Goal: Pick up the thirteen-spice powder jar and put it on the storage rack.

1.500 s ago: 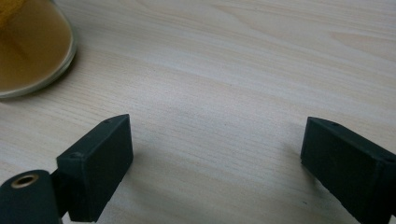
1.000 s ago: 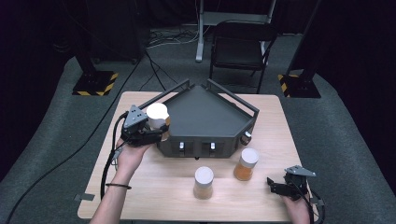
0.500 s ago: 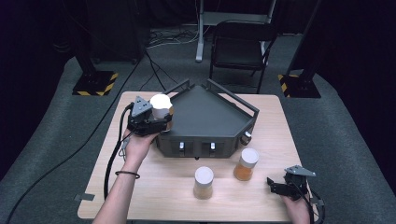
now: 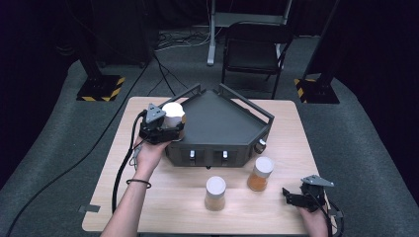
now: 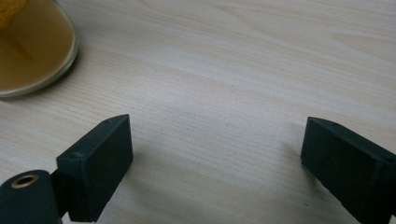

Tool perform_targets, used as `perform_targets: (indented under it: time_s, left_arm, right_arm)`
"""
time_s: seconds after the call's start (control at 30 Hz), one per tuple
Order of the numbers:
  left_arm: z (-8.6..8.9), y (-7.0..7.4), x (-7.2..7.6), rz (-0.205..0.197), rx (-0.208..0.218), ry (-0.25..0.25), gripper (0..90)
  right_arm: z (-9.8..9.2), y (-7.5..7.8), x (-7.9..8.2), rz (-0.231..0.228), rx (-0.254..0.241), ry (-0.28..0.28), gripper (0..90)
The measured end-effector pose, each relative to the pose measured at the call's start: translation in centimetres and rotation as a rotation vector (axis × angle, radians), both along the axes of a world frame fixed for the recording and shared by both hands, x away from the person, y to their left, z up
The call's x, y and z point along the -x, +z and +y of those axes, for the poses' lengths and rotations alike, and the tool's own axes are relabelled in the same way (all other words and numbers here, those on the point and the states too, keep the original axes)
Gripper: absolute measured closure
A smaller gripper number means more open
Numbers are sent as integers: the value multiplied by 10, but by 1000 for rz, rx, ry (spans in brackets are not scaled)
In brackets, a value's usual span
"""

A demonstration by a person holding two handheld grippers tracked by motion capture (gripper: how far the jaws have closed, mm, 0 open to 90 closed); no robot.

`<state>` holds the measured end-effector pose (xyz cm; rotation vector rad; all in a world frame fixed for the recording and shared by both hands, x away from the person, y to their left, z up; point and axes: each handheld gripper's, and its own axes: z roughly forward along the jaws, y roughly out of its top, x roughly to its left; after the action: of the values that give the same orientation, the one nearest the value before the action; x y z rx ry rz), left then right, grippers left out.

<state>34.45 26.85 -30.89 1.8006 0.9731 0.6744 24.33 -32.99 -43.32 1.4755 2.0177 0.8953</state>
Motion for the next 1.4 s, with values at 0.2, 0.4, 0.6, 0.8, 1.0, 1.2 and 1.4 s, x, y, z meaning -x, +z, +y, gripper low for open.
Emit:
perform_targets:
  time_s: [0.2,0.4,0.6,0.8,1.0,1.2,1.4]
  left_arm:
    - [1,-3,-2,8,19,-5,299]
    - [8,-3,-5,31,66,-19,262]
    - [4,0,-3,46,7,-22,154]
    - [15,-5,4,45,26,-28,141]
    - [29,-15,16,43,49,-35,140]
    - [39,-27,24,46,63,-34,140]
    - [50,-38,31,41,76,-41,141]
  right_arm:
    - [0,0,0,1,-1,0,81]
    - [0,0,0,1,-1,0,81]
    - [0,0,0,1,-1,1,81]
    - [0,0,0,1,-1,1,82]
    - [0,0,0,0,-1,1,81]
    - [0,0,0,0,-1,0,81]
    - [0,0,0,0,-1,0,81]
